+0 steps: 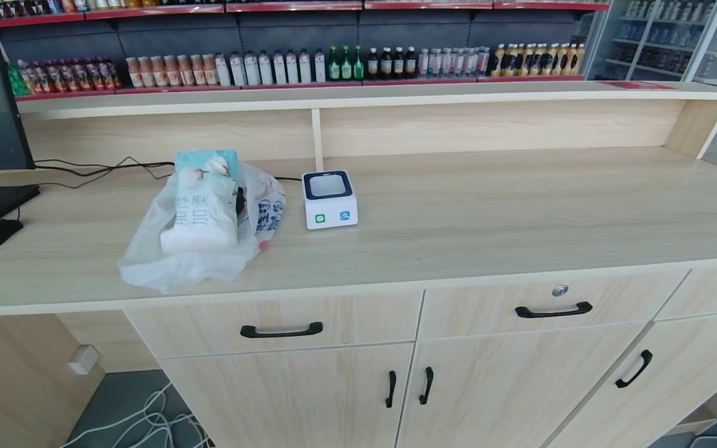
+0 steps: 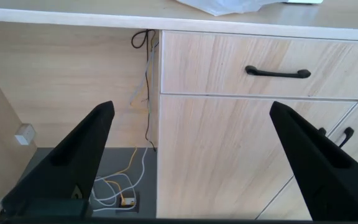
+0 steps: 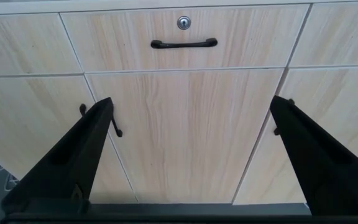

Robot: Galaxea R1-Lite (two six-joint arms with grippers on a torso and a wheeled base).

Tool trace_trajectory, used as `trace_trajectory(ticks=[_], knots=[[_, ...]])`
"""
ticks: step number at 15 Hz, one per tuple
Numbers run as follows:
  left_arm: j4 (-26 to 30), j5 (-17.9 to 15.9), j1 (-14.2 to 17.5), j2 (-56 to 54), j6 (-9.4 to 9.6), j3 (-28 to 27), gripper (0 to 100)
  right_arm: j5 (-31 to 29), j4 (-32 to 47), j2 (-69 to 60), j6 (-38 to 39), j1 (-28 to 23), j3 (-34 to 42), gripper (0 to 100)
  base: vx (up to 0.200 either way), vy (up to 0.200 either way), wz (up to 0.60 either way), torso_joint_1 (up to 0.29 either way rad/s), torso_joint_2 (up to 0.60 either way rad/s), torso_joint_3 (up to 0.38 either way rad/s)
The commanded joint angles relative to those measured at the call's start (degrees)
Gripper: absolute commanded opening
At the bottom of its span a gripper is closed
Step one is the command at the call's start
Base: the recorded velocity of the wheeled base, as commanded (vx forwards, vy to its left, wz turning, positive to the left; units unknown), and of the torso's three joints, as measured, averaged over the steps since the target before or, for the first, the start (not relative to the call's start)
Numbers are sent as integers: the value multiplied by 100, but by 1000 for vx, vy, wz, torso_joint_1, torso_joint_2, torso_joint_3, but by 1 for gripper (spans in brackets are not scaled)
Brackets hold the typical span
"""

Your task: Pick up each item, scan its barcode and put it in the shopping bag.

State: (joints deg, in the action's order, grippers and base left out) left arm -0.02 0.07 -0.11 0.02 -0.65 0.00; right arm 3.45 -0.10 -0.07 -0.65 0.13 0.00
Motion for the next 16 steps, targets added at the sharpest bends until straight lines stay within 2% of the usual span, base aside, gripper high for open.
trace_trajectory(ticks=[1, 10, 16], knots=[[-6, 1, 2, -2, -6, 0, 100, -2, 1, 7, 12, 4, 0, 100, 0, 0, 0, 0, 0, 0], [-6, -7, 2, -2, 12, 0, 100, -2, 1, 7, 12, 4, 0, 100, -200, 0, 0, 1, 3, 4], [-6, -7, 2, -2, 29, 0, 100, 7, 1, 7, 12, 4, 0, 100, 0, 0, 0, 0, 0, 0]])
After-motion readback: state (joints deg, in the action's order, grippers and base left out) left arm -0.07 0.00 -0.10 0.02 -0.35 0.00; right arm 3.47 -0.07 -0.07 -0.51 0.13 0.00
